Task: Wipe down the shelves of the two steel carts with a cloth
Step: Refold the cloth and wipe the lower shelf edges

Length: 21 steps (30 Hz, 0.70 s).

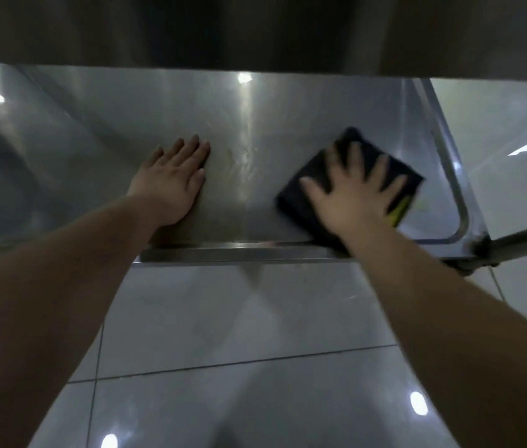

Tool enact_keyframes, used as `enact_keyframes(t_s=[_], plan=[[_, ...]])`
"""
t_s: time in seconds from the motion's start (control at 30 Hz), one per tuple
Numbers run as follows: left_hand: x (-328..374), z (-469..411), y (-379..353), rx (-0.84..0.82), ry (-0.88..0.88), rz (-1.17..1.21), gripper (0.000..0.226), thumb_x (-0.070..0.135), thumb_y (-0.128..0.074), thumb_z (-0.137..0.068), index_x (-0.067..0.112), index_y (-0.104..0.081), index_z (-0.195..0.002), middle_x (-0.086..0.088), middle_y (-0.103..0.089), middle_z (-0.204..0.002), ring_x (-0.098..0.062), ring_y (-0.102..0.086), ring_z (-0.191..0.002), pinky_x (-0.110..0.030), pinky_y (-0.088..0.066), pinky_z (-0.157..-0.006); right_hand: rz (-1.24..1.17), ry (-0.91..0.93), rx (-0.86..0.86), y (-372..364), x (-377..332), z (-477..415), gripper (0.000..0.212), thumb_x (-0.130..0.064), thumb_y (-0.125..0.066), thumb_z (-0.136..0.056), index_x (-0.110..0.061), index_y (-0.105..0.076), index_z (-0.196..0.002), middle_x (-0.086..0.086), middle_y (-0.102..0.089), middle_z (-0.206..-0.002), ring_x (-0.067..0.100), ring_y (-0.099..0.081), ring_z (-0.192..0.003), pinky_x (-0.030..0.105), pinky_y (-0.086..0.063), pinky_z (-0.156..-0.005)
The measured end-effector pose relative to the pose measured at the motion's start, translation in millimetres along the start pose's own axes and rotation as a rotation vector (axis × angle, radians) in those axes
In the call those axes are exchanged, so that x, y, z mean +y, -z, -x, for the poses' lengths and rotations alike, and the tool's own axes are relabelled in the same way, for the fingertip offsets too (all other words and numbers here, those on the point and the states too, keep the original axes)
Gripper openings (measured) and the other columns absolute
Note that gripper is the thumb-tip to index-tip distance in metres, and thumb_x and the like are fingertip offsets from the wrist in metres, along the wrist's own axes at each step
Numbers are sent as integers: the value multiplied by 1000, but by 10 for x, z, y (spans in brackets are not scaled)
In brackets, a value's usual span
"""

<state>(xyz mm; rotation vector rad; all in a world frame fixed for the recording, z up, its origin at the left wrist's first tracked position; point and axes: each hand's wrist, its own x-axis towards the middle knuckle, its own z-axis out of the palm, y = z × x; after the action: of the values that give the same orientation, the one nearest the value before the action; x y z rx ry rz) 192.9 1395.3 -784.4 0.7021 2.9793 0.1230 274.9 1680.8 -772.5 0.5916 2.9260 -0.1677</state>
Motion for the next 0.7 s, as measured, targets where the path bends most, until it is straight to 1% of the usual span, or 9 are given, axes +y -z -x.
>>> enact_keyframes(t_s=[0.07,0.13,0.2,0.27,0.33,0.4,0.5,0.6,0.7], plan=[[1,7,9,1,-6,-4,53,37,-22,-102,27,-11,-154,4,-8,-161,-17,-10,-148,-37,-6,-119,14,254,48,-135,-686,287,81,-81,-18,-83,-42,-4,-153,-4,4,-164,43,9,-146,69,10,-108],[-31,11,13,3,-18,-16,53,33,-24,-103,26,-11,-154,4,-7,-161,-16,-9,-148,-35,-5,-119,30,446,37,-252,-1245,597,81,-79,-20,-83,-41,-3,-153,-4,2,-164,40,10,-147,67,11,-108],[-66,6,16,-3,-20,-5,53,32,-25,-103,26,-10,-154,6,-7,-161,-14,-8,-148,-33,-4,-118,27,498,14,-277,-1408,652,82,-79,-19,-83,-41,0,-153,-6,3,-164,36,11,-147,65,11,-110],[-75,-11,21,2,-16,16,53,36,-23,-102,28,-11,-153,8,-7,-161,-13,-9,-148,-32,-5,-118,28,507,47,-246,-1173,471,80,-82,-18,-80,-48,-1,-151,-11,0,-163,32,7,-149,63,8,-112],[-50,-24,17,8,-13,26,53,39,-21,-102,30,-11,-153,8,-8,-161,-13,-9,-148,-33,-5,-118,49,426,85,-198,-700,244,82,-86,-13,-76,-50,-3,-149,-13,-3,-163,33,0,-149,63,2,-113],[-17,-17,3,10,-6,30,53,40,-19,-102,31,-10,-153,7,-8,-161,-14,-9,-148,-33,-5,-118,61,248,97,-148,-117,37,84,-89,-8,-73,-51,-2,-148,-12,-4,-163,34,-4,-148,64,-2,-114],[-15,-33,10,15,-4,53,53,39,-21,-102,31,-11,-153,7,-8,-161,-13,-10,-148,-34,-5,-118,0,3,11,-64,530,-133,84,-95,0,-66,-59,11,-141,-17,5,-162,32,3,-148,64,4,-114],[-91,-58,149,-28,-37,234,50,35,-28,-103,29,-19,-152,6,-13,-161,-13,-11,-147,-33,-10,-119,-11,-88,-34,-50,513,-132,82,-95,1,-65,-60,17,-138,-18,10,-161,32,8,-148,64,7,-113],[-316,85,299,32,-26,388,47,29,-35,-103,26,-30,-149,5,-19,-159,-13,-11,-147,-34,-14,-119,-10,-78,-2,-51,-5,-88,84,-90,-3,-70,-54,11,-144,-13,9,-162,38,8,-147,68,7,-110]])
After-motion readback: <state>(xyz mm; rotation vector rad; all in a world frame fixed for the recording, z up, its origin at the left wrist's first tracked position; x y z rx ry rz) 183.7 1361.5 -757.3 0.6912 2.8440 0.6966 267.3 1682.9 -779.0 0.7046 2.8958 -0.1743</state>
